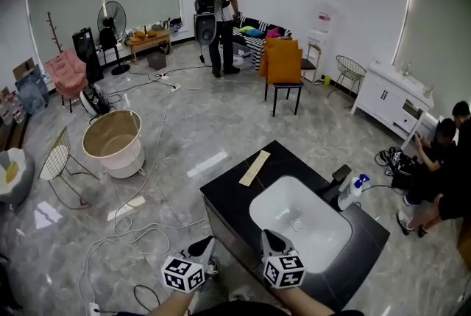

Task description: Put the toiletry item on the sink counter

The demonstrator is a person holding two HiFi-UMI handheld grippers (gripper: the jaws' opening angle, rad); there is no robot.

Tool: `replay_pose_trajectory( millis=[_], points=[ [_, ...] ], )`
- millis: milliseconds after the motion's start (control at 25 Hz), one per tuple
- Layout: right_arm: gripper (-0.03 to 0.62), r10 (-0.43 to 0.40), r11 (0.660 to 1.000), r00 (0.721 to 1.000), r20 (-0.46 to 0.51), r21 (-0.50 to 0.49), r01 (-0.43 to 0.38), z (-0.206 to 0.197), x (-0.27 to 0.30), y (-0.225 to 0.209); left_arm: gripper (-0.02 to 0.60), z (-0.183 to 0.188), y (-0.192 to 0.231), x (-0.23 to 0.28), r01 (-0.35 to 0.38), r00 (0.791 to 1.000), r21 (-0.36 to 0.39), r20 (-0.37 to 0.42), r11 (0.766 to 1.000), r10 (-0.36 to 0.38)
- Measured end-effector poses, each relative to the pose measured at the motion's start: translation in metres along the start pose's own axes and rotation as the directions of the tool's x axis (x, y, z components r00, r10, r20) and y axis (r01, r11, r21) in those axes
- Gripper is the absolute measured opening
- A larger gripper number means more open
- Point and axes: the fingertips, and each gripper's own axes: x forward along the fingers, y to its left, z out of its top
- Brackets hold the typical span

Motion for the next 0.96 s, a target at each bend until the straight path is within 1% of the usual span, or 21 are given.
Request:
replay_pose_trajectory(
  millis=[320,760,960],
  points=[
    [-0.003,0.001,1.0,1.0,0.001,-0.019,-0.001,-0.008,-0.009,-0.001,0.0,-0.011,-0.006,-0.007,-0.013,1.0,-0.001,-0.007,1.0,0.013],
    [-0.003,-0.011,1.0,1.0,-0.011,-0.009,0.011,-0.011,-0.011,0.0,0.0,-0.01,-0.012,-0.008,0.006,1.0,0.01,-0.014,1.0,-0.006],
    [-0.003,-0.017,1.0,1.0,-0.013,-0.008,0.017,-0.014,-0.009,-0.004,0.0,-0.016,-0.012,-0.007,0.005,1.0,0.004,-0.023,1.0,-0.005]
  ],
)
